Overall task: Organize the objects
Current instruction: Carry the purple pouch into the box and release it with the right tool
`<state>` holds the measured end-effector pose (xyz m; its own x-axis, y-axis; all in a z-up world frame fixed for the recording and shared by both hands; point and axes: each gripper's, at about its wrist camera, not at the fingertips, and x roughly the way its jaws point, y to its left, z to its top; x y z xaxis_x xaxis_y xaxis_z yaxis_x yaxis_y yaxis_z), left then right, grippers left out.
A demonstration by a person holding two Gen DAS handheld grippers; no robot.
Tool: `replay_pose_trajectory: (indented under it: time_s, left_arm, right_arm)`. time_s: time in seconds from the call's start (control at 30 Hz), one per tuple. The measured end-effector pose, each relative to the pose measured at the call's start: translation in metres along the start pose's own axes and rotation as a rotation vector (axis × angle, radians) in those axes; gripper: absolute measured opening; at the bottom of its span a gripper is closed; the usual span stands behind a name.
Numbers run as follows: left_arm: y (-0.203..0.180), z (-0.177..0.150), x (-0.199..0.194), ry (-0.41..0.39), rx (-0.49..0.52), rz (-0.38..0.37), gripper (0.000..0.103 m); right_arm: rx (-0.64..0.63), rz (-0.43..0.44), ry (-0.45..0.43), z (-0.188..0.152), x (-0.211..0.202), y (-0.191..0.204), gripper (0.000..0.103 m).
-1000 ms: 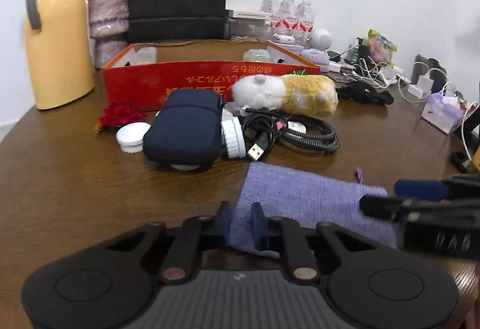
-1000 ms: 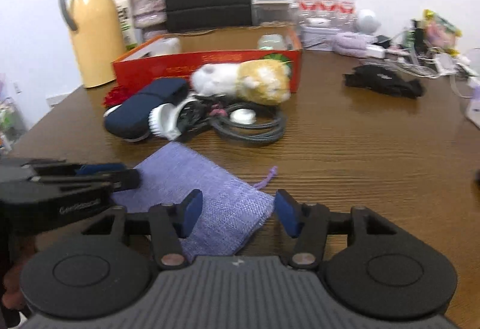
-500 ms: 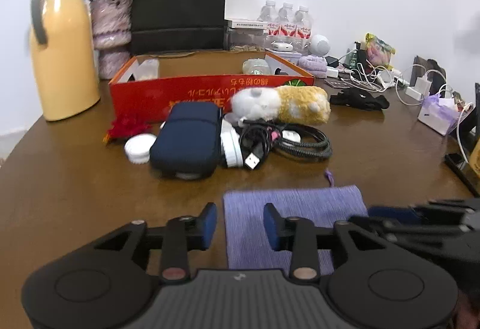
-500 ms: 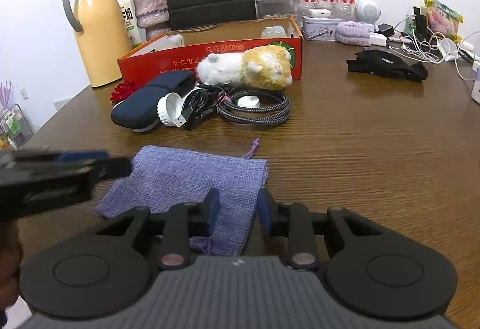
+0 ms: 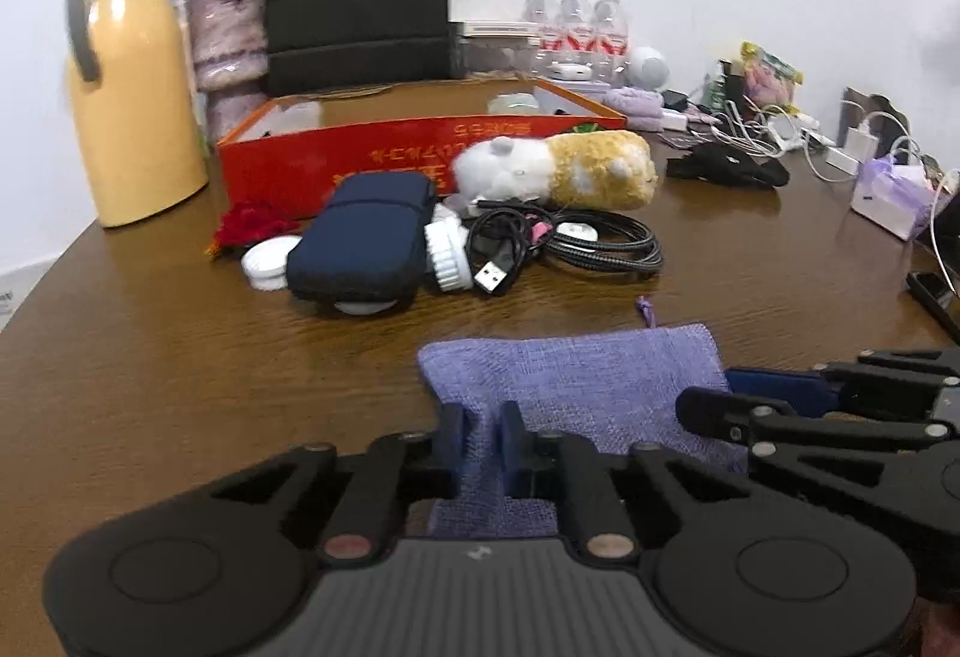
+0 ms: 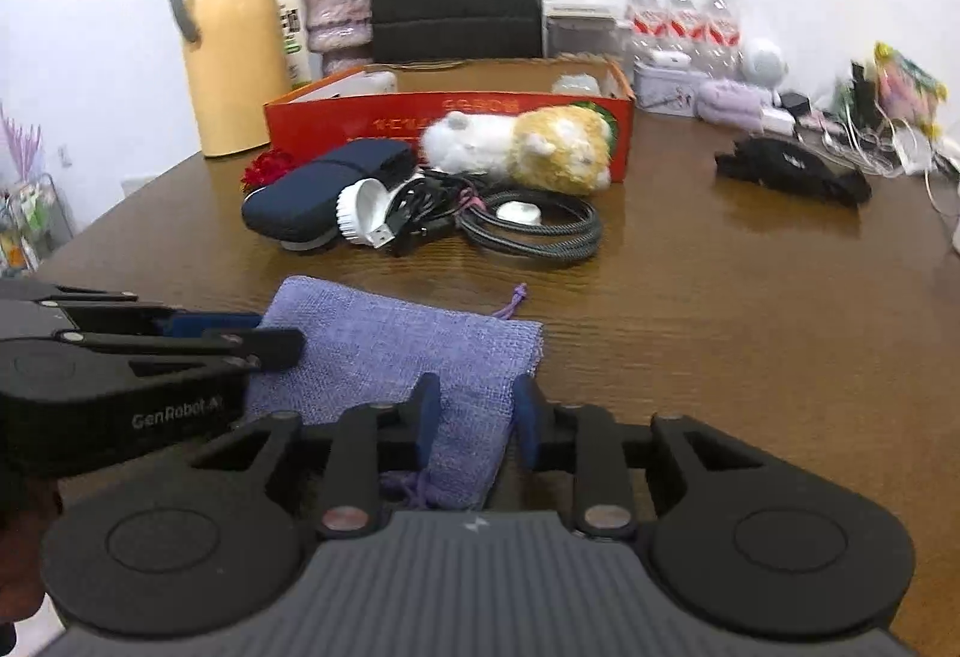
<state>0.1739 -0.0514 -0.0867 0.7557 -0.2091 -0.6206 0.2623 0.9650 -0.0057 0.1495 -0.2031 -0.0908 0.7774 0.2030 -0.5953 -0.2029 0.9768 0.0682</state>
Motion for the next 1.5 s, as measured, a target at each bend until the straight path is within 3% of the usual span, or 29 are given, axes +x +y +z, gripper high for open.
replay_pose_trajectory:
  time_s: [0.1,0.33,0.53,0.7,0.83,0.97,1.07,1.1,1.17,1.2,1.27,1.3,1.33,1.37,1.5]
  left_arm:
    - [0.001,-0.009,-0.016,-0.017,-0.048,0.006,0.005]
    - [0.014,-0.005,-0.071,-0.146,-0.095,-0.031,0.005]
    - [0.027,0.034,-0.068,-0.221,-0.09,-0.053,0.005]
    - [0.055,0.101,-0.04,-0.233,-0.116,-0.146,0.005]
    - [0.09,0.177,0.013,-0.198,-0.129,-0.152,0.005]
    - [0.119,0.232,0.089,-0.087,-0.096,-0.072,0.005]
    - [0.138,0.241,0.145,0.064,-0.096,0.017,0.009]
    - [0.14,0.239,0.157,0.1,-0.087,0.053,0.015]
    - [0.141,0.23,0.175,0.133,-0.012,0.126,0.016]
    - [0.143,0.227,0.179,0.124,0.012,0.139,0.016]
    - [0.148,0.216,0.178,0.074,0.025,0.11,0.028]
    - [0.152,0.211,0.176,0.056,0.016,0.078,0.037]
    - [0.155,0.208,0.173,0.041,0.012,0.051,0.038]
    - [0.156,0.206,0.171,0.031,0.006,0.04,0.038]
    - [0.15,0.213,0.161,-0.04,0.033,0.071,0.042]
  right_arm:
    - [-0.04,-0.002,-0.006,-0.001,-0.007,0.012,0.011]
    - [-0.04,0.039,-0.103,0.006,-0.055,0.022,0.011]
    - [-0.06,0.064,-0.196,0.047,-0.059,0.018,0.011]
    - [-0.086,0.062,-0.23,0.102,-0.028,0.012,0.011]
    - [-0.067,0.101,-0.22,0.171,0.022,0.006,0.011]
    - [-0.081,0.107,-0.119,0.234,0.099,0.01,0.011]
    - [-0.047,0.134,0.017,0.258,0.164,0.011,0.012]
    - [-0.01,0.152,0.065,0.26,0.184,0.008,0.012]
    - [0.009,0.171,0.14,0.256,0.212,0.008,0.012]
    - [-0.006,0.175,0.154,0.252,0.221,0.011,0.016]
    - [-0.072,0.171,0.158,0.237,0.227,0.018,0.042]
    - [-0.11,0.139,0.158,0.233,0.229,0.02,0.069]
    - [-0.129,0.111,0.134,0.231,0.227,0.019,0.078]
    - [-0.132,0.091,0.106,0.229,0.223,0.015,0.085]
    - [-0.051,0.074,0.029,0.231,0.201,-0.017,0.086]
